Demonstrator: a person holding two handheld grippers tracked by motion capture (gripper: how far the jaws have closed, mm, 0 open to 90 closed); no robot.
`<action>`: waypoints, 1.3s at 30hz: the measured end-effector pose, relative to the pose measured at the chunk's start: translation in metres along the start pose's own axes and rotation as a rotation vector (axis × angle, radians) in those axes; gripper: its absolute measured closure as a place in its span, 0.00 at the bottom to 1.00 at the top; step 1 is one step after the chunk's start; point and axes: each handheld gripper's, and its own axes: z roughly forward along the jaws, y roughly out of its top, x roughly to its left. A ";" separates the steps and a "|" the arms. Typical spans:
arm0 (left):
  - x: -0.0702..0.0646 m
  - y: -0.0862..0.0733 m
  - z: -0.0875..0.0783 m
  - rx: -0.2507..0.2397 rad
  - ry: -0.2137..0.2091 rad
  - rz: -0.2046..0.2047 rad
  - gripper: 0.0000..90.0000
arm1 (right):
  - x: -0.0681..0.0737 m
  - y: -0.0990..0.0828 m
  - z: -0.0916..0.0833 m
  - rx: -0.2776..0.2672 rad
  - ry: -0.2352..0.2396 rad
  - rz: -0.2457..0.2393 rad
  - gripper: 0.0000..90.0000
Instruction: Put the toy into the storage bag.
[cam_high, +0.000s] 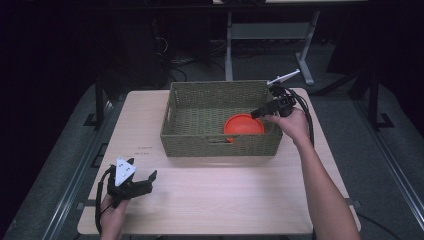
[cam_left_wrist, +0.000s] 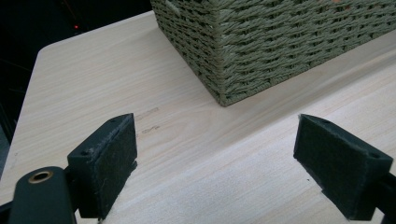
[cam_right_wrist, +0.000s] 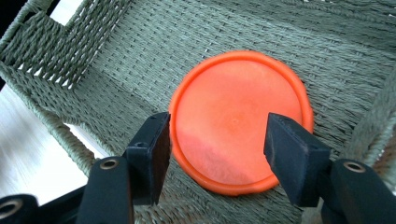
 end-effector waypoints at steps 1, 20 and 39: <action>0.000 0.000 0.000 -0.004 0.001 -0.004 0.14 | 0.001 -0.001 -0.002 0.000 -0.001 -0.008 0.44; 0.000 0.000 0.000 -0.005 0.000 -0.003 0.14 | 0.010 -0.018 -0.027 -0.061 0.002 -0.060 0.41; 0.000 0.000 0.000 0.004 0.000 0.002 0.14 | 0.010 -0.041 -0.050 -0.094 0.013 -0.094 0.39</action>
